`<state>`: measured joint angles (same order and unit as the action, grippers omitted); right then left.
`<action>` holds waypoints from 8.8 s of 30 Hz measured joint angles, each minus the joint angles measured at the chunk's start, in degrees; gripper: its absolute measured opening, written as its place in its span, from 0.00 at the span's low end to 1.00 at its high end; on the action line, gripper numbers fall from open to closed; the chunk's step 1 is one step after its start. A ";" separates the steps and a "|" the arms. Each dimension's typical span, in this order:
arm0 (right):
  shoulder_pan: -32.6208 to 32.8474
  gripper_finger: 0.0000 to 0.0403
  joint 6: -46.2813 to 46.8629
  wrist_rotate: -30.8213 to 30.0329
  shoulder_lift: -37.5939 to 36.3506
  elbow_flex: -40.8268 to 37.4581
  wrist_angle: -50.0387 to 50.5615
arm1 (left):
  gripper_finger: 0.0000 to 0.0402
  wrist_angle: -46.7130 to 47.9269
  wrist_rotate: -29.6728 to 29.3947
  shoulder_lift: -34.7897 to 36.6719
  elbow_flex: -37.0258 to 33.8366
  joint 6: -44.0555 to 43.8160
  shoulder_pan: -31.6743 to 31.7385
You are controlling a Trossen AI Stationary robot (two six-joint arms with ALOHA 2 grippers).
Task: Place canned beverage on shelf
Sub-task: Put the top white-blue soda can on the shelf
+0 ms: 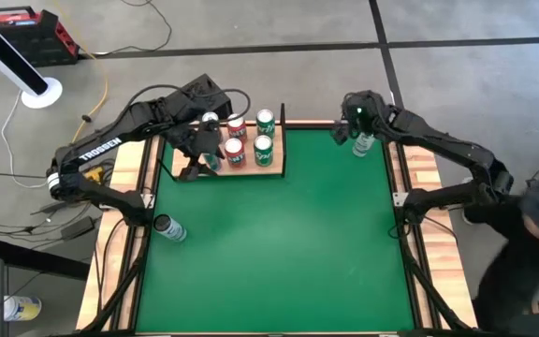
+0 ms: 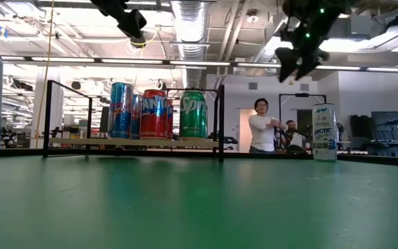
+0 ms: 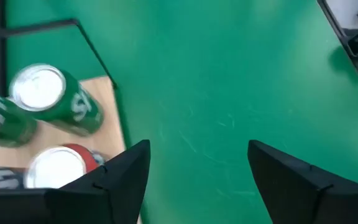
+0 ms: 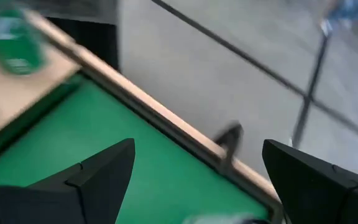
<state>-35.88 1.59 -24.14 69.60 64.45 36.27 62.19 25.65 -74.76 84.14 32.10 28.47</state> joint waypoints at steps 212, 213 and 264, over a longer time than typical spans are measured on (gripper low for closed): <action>25.15 0.71 -4.66 25.53 17.84 0.09 -56.78 | 0.62 -87.10 -2.88 -0.20 -35.06 -24.39 -4.85; 25.12 0.71 -4.68 25.51 17.81 0.09 -56.68 | 0.59 -87.10 -2.88 -0.20 -35.06 -24.39 -4.85; 23.35 0.93 -15.87 25.75 12.11 4.51 -46.08 | 0.57 -85.19 -5.08 17.50 -35.34 -23.01 1.10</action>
<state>-12.53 -14.28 1.61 81.72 68.96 -9.81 -23.00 20.56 -57.26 48.80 9.09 29.56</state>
